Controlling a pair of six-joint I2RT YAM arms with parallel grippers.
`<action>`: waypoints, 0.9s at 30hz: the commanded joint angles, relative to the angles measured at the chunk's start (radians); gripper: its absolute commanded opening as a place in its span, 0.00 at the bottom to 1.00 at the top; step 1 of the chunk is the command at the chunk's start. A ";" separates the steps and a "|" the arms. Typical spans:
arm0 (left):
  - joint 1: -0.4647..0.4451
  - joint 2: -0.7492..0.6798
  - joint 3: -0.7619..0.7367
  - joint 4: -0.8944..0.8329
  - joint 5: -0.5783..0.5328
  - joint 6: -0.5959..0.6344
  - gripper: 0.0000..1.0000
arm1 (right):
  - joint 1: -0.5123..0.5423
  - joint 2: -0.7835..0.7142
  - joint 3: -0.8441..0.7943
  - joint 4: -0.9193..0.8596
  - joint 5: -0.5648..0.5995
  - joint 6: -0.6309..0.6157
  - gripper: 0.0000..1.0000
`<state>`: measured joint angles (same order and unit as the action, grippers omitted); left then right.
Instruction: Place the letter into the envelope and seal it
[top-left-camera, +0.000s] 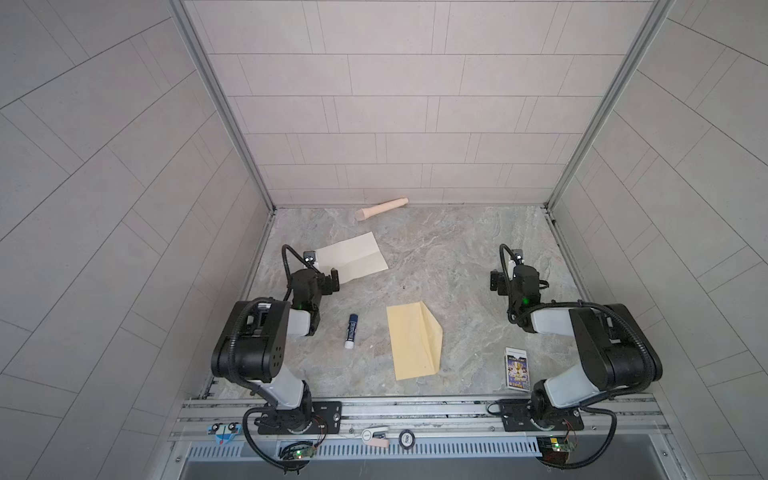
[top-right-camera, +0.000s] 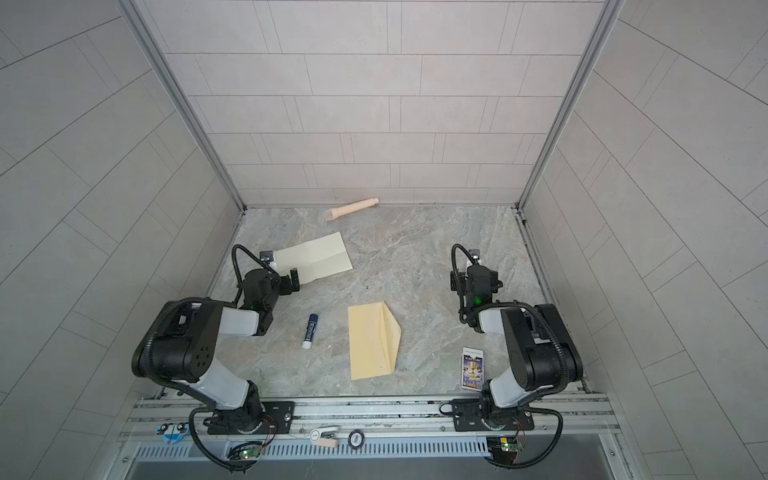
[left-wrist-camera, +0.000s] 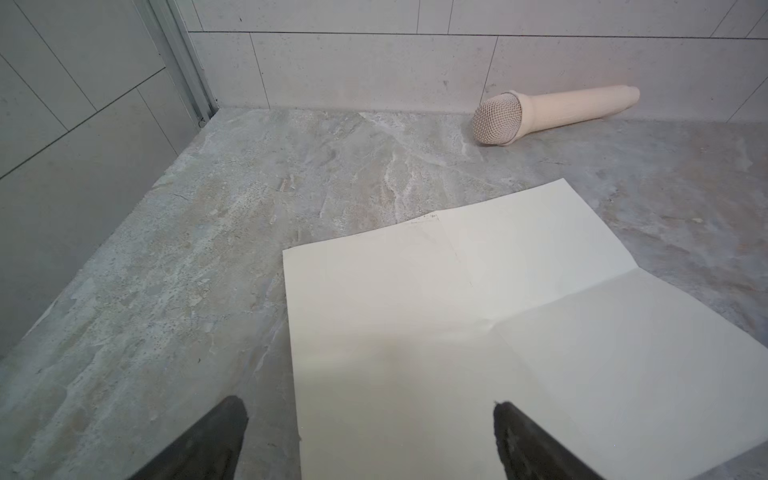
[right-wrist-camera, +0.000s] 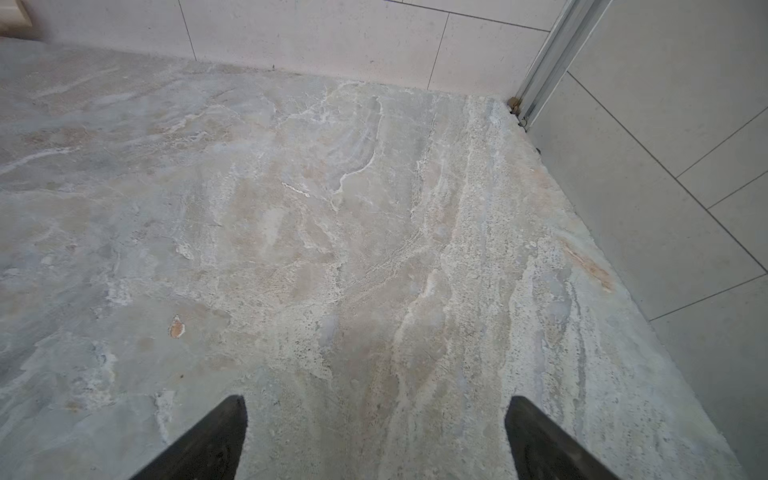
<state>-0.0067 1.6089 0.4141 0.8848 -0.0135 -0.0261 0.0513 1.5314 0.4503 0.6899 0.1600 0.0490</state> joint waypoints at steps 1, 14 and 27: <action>0.005 -0.016 -0.003 0.014 -0.011 0.006 1.00 | -0.004 -0.008 0.005 0.000 -0.006 -0.003 1.00; 0.005 -0.018 -0.006 0.016 -0.009 0.005 1.00 | -0.004 -0.012 0.001 0.004 -0.005 -0.003 1.00; 0.005 -0.020 -0.008 0.019 -0.009 0.005 1.00 | -0.004 -0.017 -0.005 0.008 -0.004 -0.002 1.00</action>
<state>-0.0067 1.6089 0.4141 0.8848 -0.0189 -0.0261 0.0513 1.5314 0.4503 0.6899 0.1574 0.0486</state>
